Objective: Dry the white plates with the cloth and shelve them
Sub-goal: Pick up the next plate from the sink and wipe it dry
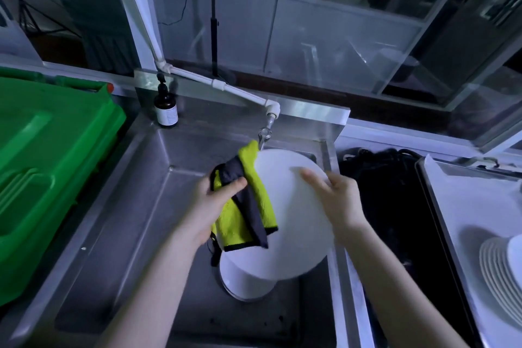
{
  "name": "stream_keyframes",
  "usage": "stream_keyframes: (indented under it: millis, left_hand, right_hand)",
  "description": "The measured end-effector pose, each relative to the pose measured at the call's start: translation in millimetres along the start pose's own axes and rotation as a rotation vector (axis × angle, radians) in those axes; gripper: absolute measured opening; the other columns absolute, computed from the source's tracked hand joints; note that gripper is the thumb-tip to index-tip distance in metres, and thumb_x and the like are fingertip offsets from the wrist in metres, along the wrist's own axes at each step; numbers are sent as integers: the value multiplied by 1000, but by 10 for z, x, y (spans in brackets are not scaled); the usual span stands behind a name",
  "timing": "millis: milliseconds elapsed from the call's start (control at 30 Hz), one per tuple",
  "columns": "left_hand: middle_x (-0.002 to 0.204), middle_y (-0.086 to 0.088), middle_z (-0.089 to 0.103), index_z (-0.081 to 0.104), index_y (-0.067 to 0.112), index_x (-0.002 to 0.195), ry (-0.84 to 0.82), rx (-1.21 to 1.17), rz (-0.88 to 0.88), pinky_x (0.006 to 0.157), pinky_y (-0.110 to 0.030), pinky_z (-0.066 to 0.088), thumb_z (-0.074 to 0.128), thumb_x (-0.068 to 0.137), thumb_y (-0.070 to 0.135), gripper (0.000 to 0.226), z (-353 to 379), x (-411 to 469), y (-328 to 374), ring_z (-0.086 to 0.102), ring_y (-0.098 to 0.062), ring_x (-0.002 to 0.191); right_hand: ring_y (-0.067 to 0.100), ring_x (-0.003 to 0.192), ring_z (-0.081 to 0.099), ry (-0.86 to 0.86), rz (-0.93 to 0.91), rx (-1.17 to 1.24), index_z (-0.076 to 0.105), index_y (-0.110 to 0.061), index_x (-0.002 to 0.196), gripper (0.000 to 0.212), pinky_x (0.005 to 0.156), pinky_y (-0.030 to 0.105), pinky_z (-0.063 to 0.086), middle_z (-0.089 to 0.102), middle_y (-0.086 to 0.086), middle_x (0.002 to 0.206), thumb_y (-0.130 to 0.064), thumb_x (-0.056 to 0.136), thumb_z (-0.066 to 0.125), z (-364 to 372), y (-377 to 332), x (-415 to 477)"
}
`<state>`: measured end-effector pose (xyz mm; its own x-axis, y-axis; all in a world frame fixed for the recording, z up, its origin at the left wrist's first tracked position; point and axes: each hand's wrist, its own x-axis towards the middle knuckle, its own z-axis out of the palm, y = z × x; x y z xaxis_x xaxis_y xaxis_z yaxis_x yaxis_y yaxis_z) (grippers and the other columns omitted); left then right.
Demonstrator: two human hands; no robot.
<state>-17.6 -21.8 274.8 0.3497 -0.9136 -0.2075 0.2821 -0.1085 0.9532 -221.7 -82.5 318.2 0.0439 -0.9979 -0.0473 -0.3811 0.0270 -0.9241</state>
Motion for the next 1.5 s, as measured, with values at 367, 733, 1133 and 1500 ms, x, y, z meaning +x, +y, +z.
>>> stream_keyframes:
  millis: [367, 733, 1133, 1500]
  left_hand:
    - [95, -3, 77, 71, 13, 98, 134, 31, -26, 83, -38, 55, 83, 73, 14, 28, -38, -96, 32, 71, -21, 93]
    - [100, -5, 76, 68, 9, 106, -2, 77, 21, 80, -28, 55, 72, 84, 7, 22, 15, -80, 73, 70, -15, 92]
    - [99, -3, 76, 70, 12, 101, 66, 140, 52, 88, -36, 53, 81, 76, 12, 28, -62, -93, 72, 70, -18, 97]
    - [95, 1, 76, 69, 16, 96, -61, 139, 51, 85, -32, 53, 75, 82, 7, 17, 81, -53, 47, 69, -12, 90]
  right_hand:
    - [13, 77, 61, -145, 13, 156, 75, -15, 90, 24, 72, 32, 48, 70, -1, 80, -39, 88, 73, -110, 38, 44]
    - [13, 57, 34, -74, -50, -28, 48, 2, 64, 55, 56, 29, 27, 38, 0, 60, -39, 85, 76, -33, -3, 5]
    - [-3, 74, 65, -196, -109, 68, 75, -28, 91, 9, 65, 11, 47, 72, -20, 80, -37, 88, 74, -140, 7, 105]
    - [9, 56, 32, -94, -166, -199, 53, -4, 64, 48, 54, 29, 27, 37, -5, 58, -41, 90, 71, -100, 102, 49]
